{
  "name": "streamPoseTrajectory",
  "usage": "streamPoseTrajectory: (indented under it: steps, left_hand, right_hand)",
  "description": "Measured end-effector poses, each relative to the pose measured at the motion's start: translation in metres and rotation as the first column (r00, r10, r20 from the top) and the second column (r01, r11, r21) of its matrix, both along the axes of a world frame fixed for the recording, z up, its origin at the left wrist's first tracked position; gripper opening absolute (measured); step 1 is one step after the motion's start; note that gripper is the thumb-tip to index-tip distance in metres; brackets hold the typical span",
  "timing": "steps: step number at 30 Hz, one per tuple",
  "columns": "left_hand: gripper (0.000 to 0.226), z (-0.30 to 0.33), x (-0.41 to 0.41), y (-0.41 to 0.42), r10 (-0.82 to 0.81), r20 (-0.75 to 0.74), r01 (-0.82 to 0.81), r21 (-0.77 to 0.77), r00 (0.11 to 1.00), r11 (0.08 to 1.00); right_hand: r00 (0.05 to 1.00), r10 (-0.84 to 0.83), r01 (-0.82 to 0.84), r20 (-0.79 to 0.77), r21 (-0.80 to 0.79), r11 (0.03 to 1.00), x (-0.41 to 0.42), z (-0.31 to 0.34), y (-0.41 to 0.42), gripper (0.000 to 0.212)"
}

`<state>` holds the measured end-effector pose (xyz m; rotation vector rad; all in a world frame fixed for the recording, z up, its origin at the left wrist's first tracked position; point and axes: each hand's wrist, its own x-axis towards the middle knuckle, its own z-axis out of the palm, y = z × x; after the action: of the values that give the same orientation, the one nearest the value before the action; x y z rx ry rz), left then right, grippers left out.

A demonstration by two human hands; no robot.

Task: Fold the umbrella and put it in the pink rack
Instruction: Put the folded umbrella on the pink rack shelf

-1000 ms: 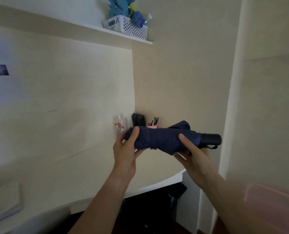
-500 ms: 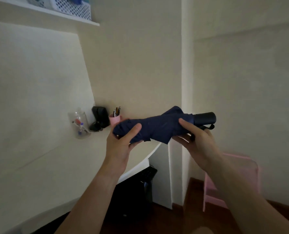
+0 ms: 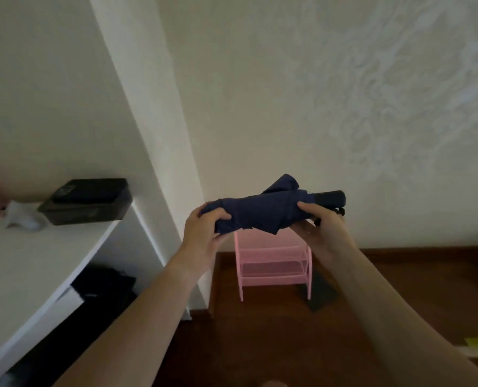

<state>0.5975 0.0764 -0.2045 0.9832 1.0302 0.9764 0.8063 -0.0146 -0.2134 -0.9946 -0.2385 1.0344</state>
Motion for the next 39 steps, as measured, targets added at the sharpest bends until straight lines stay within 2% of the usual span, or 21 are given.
streamPoseTrajectory:
  steps: [3,5,8,11,15,18,22,24,26,28,30,33,34,35,37,39]
  left_hand:
    - [0.024,-0.068,0.048,0.047,0.007,-0.021,-0.009,-0.100,1.000,0.995]
    - [0.027,-0.118,0.071,0.078,-0.017,-0.086,0.005,-0.137,0.996,0.991]
    - [0.038,-0.198,0.089,0.113,-0.086,-0.289,0.059,-0.101,0.953,0.993]
    - [0.052,-0.264,0.097,0.132,-0.138,-0.494,0.130,-0.051,0.858,0.990]
    - [0.048,-0.328,0.104,0.154,-0.139,-0.553,0.146,-0.031,0.822,0.989]
    - [0.048,-0.359,0.111,0.181,-0.112,-0.572,0.144,0.011,0.812,0.989]
    - [0.050,-0.382,0.128,0.227,0.009,-0.607,0.129,0.182,0.795,0.975]
    - [0.050,-0.389,0.137,0.249,0.090,-0.651,0.157,0.310,0.754,0.938]
    - [0.047,-0.395,0.144,0.266,0.127,-0.723,0.258,0.397,0.679,0.881]
    - [0.043,-0.401,0.149,0.278,0.131,-0.813,0.377,0.398,0.567,0.836]
    - [0.039,-0.409,0.153,0.289,0.163,-0.890,0.493,0.379,0.426,0.783]
    - [0.035,-0.417,0.162,0.301,0.202,-0.973,0.686,0.220,0.108,0.694]
    - [0.035,-0.421,0.166,0.303,0.213,-0.976,0.714,0.184,0.050,0.676]
    - [0.036,-0.426,0.169,0.304,0.213,-0.977,0.727,0.169,0.032,0.666]
    - [0.043,-0.437,0.175,0.308,0.159,-0.984,0.707,0.168,0.079,0.687]
    - [0.046,-0.446,0.181,0.314,0.071,-0.989,0.679,0.141,0.130,0.720]
  right_hand:
    - [0.998,-0.034,0.029,-0.052,-0.100,0.995,0.044,-0.061,0.042,0.047]
    - [0.995,-0.053,0.035,-0.086,-0.195,0.980,0.068,-0.112,0.067,0.050]
    - [0.990,-0.074,0.033,-0.116,-0.319,0.947,0.094,-0.191,0.098,0.057]
    - [0.980,-0.121,0.048,-0.157,-0.402,0.914,0.110,-0.265,0.123,0.053]
    - [0.964,-0.186,0.073,-0.191,-0.483,0.873,0.118,-0.336,0.150,0.043]
    - [0.969,-0.172,0.062,-0.180,-0.494,0.867,0.129,-0.363,0.172,0.038]
    - [0.987,-0.144,0.095,-0.076,-0.451,0.887,0.153,-0.368,0.216,0.044]
    - [0.994,-0.090,0.108,0.062,-0.475,0.873,0.168,-0.371,0.238,0.052]
    - [0.976,-0.009,0.126,0.219,-0.528,0.840,0.181,-0.377,0.258,0.051]
    - [0.916,0.115,0.156,0.383,-0.607,0.779,0.191,-0.389,0.272,0.046]
    - [0.811,0.275,0.191,0.516,-0.679,0.709,0.199,-0.403,0.282,0.043]
    - [0.574,0.503,0.262,0.646,-0.727,0.634,0.206,-0.418,0.292,0.040]
    - [0.486,0.567,0.292,0.665,-0.735,0.612,0.208,-0.422,0.294,0.040]
    - [0.411,0.613,0.322,0.675,-0.736,0.595,0.210,-0.426,0.297,0.041]
    - [0.314,0.663,0.365,0.680,-0.731,0.577,0.212,-0.436,0.304,0.041]
    - [0.276,0.696,0.379,0.663,-0.740,0.555,0.212,-0.447,0.312,0.040]
